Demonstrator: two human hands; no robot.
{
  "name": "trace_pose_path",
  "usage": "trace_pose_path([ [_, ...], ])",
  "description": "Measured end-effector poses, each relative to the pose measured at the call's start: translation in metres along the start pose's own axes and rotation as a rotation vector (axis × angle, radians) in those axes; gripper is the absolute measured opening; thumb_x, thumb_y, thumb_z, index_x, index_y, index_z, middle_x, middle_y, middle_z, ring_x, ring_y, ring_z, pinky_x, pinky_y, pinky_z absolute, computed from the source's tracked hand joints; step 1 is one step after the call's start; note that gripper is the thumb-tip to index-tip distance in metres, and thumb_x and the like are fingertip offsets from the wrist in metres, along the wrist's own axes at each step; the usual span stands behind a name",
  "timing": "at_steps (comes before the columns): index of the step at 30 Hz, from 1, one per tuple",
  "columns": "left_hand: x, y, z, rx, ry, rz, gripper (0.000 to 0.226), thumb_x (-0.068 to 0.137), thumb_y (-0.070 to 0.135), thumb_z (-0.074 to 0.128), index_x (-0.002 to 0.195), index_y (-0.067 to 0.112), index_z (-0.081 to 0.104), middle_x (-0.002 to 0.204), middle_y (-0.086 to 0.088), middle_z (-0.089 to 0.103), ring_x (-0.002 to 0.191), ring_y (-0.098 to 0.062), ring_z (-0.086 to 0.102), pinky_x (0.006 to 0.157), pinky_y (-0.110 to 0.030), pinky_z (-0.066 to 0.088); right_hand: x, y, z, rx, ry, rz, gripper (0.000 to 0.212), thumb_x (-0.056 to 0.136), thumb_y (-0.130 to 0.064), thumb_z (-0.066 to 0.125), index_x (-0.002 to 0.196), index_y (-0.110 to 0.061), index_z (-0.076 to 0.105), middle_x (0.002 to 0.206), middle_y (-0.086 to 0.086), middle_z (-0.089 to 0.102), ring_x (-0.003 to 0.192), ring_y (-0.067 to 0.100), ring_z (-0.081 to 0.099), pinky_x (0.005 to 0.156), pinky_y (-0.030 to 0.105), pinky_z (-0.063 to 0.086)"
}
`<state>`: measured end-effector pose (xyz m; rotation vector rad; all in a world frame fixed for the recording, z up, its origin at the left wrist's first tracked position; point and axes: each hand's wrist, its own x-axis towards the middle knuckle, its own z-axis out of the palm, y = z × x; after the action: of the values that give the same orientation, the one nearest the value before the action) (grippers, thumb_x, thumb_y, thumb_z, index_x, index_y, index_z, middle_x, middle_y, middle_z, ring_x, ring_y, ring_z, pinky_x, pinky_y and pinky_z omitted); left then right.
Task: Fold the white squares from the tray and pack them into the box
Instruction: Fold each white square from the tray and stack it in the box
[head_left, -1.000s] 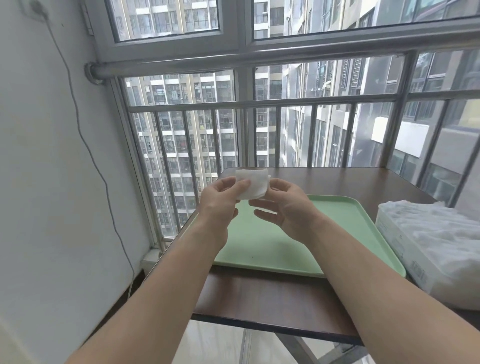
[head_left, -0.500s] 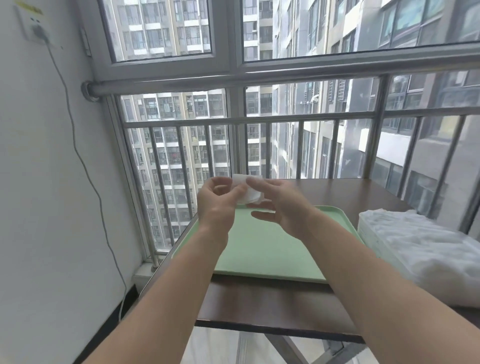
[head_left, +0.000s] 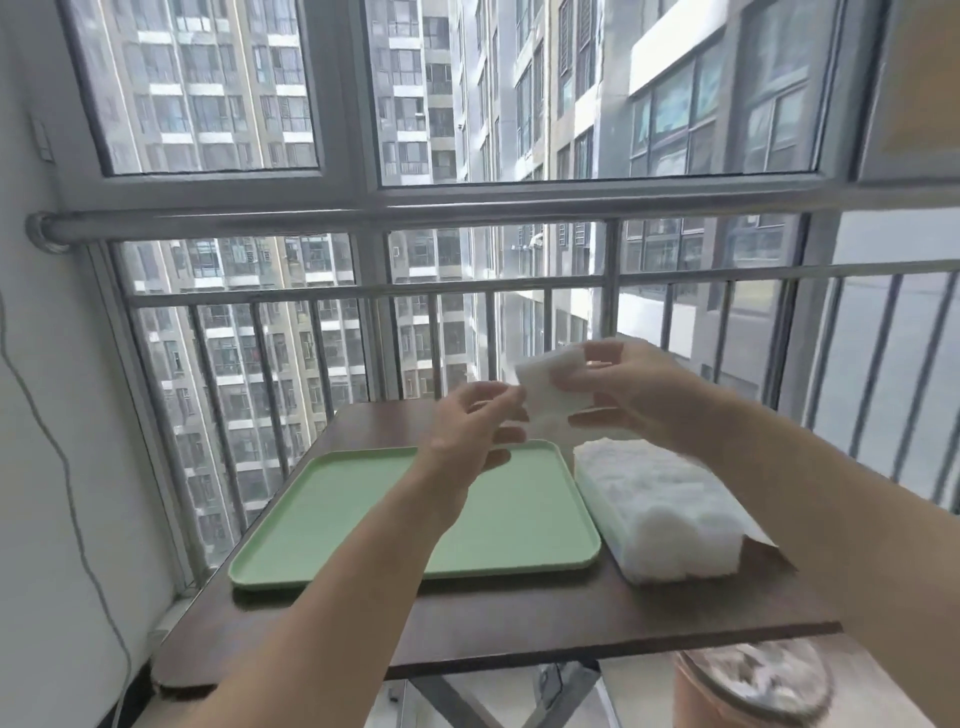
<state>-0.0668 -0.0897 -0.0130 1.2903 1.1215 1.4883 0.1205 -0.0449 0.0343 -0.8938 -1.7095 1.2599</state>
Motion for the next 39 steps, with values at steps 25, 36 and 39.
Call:
trace_pose_path([
  [25, 0.042, -0.042, 0.121, 1.145, -0.496, 0.216, 0.058, 0.068, 0.065, 0.074, 0.115, 0.034, 0.058, 0.118, 0.004, 0.048, 0.117, -0.022, 0.042, 0.102, -0.044, 0.042, -0.044, 0.069, -0.124, -0.283, -0.048, 0.149, 0.018, 0.092, -0.004, 0.063, 0.108, -0.01, 0.067, 0.102, 0.005, 0.072, 0.094, 0.016, 0.072, 0.077, 0.032, 0.06],
  [36, 0.074, -0.039, 0.163, 1.485, -0.771, -0.037, 0.122, 0.065, 0.061, 0.082, 0.155, 0.04, 0.002, 0.154, 0.0, 0.027, 0.144, -0.025, 0.023, 0.117, -0.047, 0.029, -0.047, 0.073, -0.134, -0.176, -0.157, 0.16, 0.02, 0.078, -0.011, 0.062, 0.097, -0.008, 0.065, 0.096, 0.012, 0.067, 0.091, 0.026, 0.069, 0.076, 0.038, 0.058],
  [39, 0.072, -0.042, 0.167, 1.499, -0.763, -0.072, 0.116, 0.068, 0.061, 0.079, 0.155, 0.035, 0.006, 0.147, -0.005, 0.032, 0.141, -0.027, 0.028, 0.114, -0.048, 0.034, -0.047, 0.073, -0.132, -0.177, -0.168, 0.167, 0.018, 0.075, -0.011, 0.061, 0.092, -0.011, 0.067, 0.094, 0.01, 0.068, 0.09, 0.024, 0.069, 0.076, 0.037, 0.057],
])
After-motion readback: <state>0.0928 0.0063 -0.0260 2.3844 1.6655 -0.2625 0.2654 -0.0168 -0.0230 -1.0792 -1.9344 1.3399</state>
